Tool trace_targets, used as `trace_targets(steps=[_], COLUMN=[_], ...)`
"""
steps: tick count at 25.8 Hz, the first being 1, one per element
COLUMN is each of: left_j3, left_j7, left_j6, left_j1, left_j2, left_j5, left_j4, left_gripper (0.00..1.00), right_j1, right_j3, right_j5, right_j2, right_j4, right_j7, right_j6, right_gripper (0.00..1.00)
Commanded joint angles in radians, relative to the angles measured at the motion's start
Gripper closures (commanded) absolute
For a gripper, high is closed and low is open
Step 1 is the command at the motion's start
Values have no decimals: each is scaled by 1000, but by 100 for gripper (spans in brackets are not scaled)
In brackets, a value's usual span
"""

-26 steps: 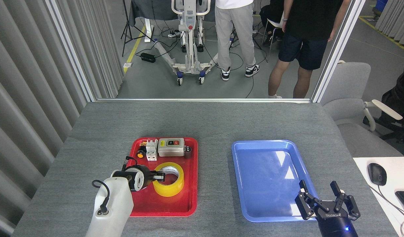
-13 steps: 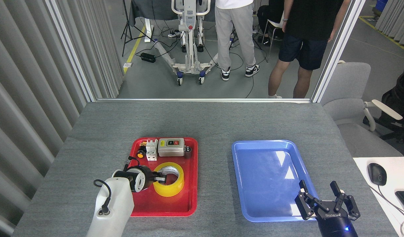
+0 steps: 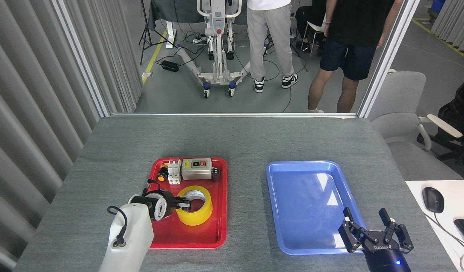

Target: Place and move tape with both arms

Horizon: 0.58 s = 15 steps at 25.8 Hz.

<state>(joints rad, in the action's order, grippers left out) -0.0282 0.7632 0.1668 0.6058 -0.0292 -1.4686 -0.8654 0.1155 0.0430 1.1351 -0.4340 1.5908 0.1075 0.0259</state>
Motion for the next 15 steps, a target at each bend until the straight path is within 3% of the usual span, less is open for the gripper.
trace_targets(steps=[1,7,11,13,15], left_j3=[2,11,82,126,172], left_j7=[1,-1,-5,-10,-19], left_j6=[8,13,14,34,73], left_j1=[0,0,-8,-28,-47], left_j2=[2,3,5,5,14], left_j5=[2,11,37,120,248], left_j4=[-1,-7,-73,-129,-178], left_gripper=[75,76,79,79,90], right_j1=[1,0,0,0,0], right_j3=[0,-2,-2,-2,-2], right_j5=[0,2,3,3,3], right_j2=[1,1,1,1,1], right_j4=[0,1,3,5,5], right_j7=[-2,0,0,0,0], right_j6=[-1,-1,-3,-3,-1], right_gripper=[0,0,0,0,0])
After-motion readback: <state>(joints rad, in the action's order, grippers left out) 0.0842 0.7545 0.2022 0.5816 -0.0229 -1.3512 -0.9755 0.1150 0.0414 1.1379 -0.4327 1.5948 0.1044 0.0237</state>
